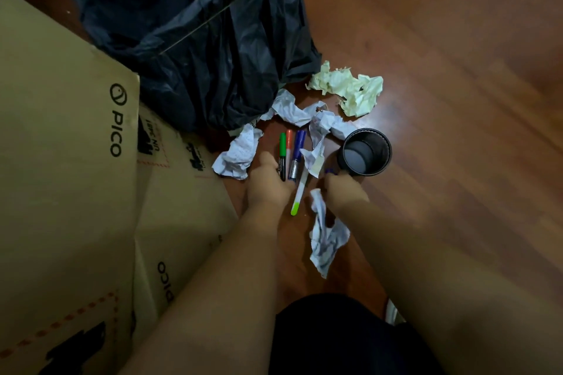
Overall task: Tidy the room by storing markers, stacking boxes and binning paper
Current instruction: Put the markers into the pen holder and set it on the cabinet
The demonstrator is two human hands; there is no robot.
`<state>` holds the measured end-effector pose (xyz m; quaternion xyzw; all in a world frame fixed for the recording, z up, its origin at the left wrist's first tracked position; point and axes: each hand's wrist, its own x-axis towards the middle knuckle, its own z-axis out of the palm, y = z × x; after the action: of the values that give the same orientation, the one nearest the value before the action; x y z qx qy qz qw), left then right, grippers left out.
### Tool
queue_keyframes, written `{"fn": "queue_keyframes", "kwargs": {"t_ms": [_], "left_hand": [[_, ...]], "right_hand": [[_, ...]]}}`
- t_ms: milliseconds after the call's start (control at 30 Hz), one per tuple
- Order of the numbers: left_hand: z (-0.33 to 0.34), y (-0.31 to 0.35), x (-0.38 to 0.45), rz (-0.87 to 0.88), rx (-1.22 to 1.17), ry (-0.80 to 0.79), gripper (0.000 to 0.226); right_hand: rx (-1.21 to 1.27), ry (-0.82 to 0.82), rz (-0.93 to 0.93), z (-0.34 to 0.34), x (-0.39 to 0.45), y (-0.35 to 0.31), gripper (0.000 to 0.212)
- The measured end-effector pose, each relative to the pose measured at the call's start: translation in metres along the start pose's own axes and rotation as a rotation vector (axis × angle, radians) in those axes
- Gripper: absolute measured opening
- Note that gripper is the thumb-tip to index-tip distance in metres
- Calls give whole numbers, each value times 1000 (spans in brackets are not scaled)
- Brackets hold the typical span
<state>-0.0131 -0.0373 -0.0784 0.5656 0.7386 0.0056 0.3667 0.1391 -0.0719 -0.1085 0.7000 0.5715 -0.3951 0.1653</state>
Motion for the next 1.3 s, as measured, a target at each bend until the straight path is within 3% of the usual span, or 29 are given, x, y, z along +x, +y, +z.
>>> {"fn": "queue_keyframes", "kwargs": {"t_ms": [100,300,367,533,667,800,867,933,1033,1133,1200,1300], "left_hand": [[2,14,-5,31,-130,71,46],[-17,48,-7,237,-343,189,16],[-23,61,-7,228,-420,145,13],[-10,91,-13,397,-381,-107,18],[6,103,-8,456,-259,-170,30],[-1,85,1,448,-218,-58,51],[-9,66,7,351,-221,23,41],[-13,43,13,205,-171,69,21],[-9,7,21,59,18,-31,23],[0,-12,28,128,179,-195,56],[3,-13,30,193,179,-227,62],[2,-16,26,214,134,-177,53]], "right_hand": [[79,54,-11,12,-13,5,37],[525,319,-195,-16,-45,1,43],[619,436,-236,-32,-63,11,53],[988,910,8,-67,-87,52,55],[1064,1001,17,-86,-66,52,48],[1011,837,86,-79,-49,48,45],[953,778,116,-63,-51,47,52],[788,872,97,-42,-62,44,54],[462,931,-208,-9,-84,30,43],[223,566,-583,10,-76,14,41],[41,234,-548,13,-59,-2,46],[-62,25,-324,11,-30,-22,55]]}}
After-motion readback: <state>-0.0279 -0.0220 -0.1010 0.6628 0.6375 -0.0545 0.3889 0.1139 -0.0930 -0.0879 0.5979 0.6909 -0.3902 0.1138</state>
